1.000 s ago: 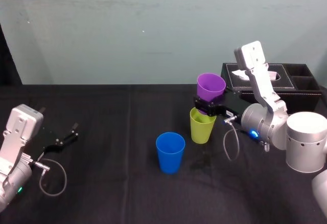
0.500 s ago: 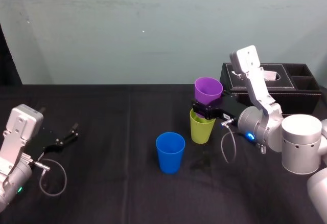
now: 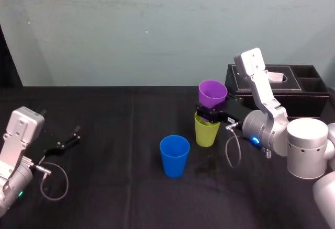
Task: Stack the three plastic cups sequentially using one hand.
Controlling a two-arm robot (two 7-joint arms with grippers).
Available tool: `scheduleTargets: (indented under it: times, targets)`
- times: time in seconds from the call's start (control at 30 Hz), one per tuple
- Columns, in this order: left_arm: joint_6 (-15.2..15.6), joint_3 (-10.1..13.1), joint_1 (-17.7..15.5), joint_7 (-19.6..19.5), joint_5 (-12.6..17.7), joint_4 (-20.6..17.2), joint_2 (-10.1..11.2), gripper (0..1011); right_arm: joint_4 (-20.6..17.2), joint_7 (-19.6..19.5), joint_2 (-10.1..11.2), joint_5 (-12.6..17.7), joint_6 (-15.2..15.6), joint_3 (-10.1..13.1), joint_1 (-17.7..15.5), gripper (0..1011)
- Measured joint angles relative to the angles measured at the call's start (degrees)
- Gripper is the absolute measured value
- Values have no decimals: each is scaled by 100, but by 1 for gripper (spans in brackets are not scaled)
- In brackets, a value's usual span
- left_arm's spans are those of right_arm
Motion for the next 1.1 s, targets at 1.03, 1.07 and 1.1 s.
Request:
scheduleTargets:
  times: [1.03,1.07,1.1]
  targets:
    - [0,0,0,0,0,0,0,1000,139,21,-41,-46,-34,-33,-22,780]
    - [0,0,0,0,0,0,0,1000,137,21,-41,-46,-34,-33,-22,817]
    - [0,0,0,0,0,0,0,1000,137,21,-41,-46,-33,-33,-23,826]
